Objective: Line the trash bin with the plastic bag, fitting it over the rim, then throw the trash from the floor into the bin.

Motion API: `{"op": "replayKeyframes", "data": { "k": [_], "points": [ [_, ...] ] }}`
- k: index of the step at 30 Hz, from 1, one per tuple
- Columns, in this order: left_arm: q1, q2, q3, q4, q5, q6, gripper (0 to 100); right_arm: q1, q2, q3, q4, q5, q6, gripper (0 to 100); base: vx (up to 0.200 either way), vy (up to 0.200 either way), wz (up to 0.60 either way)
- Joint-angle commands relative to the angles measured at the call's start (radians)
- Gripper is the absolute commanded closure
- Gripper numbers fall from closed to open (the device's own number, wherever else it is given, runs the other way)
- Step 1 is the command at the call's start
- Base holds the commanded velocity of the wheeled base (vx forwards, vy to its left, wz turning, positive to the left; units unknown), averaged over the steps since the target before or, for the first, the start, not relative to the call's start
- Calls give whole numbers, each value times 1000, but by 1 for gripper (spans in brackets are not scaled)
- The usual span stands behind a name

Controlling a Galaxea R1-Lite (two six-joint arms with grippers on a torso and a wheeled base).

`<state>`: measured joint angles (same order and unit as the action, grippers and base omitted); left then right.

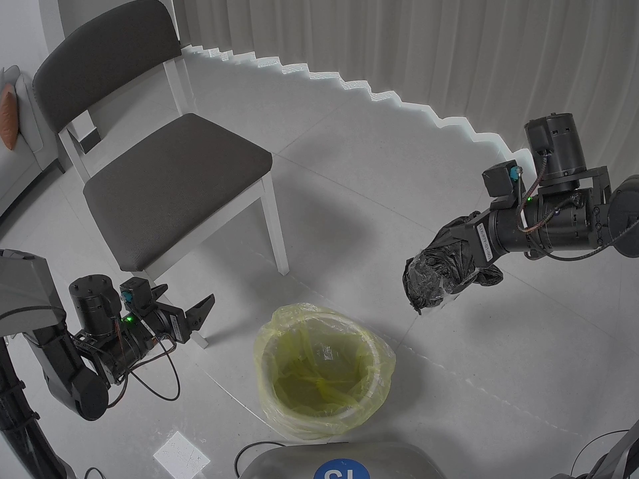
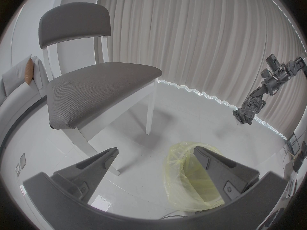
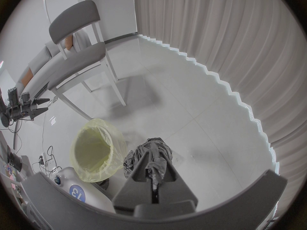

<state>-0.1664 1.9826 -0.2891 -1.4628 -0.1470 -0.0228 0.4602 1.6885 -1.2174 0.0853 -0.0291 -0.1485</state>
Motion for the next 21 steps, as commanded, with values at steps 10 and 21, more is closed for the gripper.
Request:
{"op": "replayKeyframes", "data": {
  "k": [10, 21],
  "points": [
    [-1, -139, 59, 24, -2, 0, 0, 87, 0, 12, -15, -35, 1, 100, 0, 0, 0],
    [4, -271, 77, 134, -13, -2, 0, 167, 23, 15, -36, -60, 4, 100, 0, 0, 0]
  ]
}}
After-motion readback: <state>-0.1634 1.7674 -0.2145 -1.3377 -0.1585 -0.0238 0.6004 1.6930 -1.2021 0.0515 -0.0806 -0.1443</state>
